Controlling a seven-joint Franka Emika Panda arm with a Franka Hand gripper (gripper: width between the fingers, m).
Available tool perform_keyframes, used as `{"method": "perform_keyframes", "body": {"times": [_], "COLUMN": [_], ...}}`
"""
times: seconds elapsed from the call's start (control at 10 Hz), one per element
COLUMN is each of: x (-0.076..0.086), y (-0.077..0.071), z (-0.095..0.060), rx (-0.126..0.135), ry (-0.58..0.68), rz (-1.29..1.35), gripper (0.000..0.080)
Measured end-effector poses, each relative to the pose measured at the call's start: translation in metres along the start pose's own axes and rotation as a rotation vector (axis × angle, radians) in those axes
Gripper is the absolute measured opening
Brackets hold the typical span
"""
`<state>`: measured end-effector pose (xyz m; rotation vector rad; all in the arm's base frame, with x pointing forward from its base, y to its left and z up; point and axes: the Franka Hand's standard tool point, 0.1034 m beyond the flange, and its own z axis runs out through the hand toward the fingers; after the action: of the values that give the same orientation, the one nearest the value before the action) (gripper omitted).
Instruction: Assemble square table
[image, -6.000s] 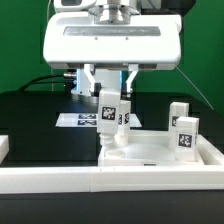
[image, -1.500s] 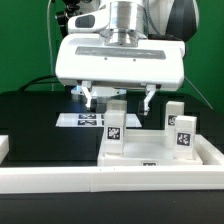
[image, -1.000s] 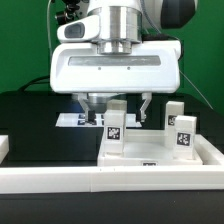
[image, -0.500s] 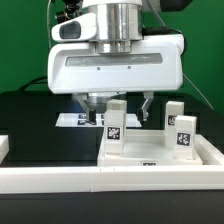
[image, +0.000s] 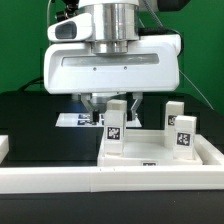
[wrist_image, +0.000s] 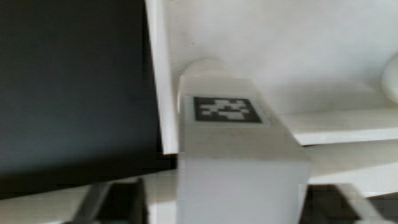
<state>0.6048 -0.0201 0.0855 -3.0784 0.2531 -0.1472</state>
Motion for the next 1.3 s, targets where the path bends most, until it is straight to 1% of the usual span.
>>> {"method": "perform_keyframes", "body": {"times": [0.1,0.4,0.5,0.7,0.8,1.0,1.1,1.3], "x": [0.000,0.000,0.000,-0.001,-0.002,-0.004,-0.004,-0.006], "y": [0.000,0.000,0.000,-0.001,-0.002,-0.007,-0.008,-0.017], "z": [0.000,0.000,0.000,0.000,0.001,0.001,0.002,0.003], "rx": [0.000,0.000,0.001,0.008,0.008,0.014,0.028,0.023], "ry": [0.000,0.000,0.000,-0.002,-0.003,-0.008,-0.014,-0.020], "rz": [0.001,0.026,0.098,0.306,0.383,0.617,0.730,0.922], "gripper": [0.0288,0.0288,0.0288,0.0288,0.0290,0.0290,0.0290,0.0290]}}
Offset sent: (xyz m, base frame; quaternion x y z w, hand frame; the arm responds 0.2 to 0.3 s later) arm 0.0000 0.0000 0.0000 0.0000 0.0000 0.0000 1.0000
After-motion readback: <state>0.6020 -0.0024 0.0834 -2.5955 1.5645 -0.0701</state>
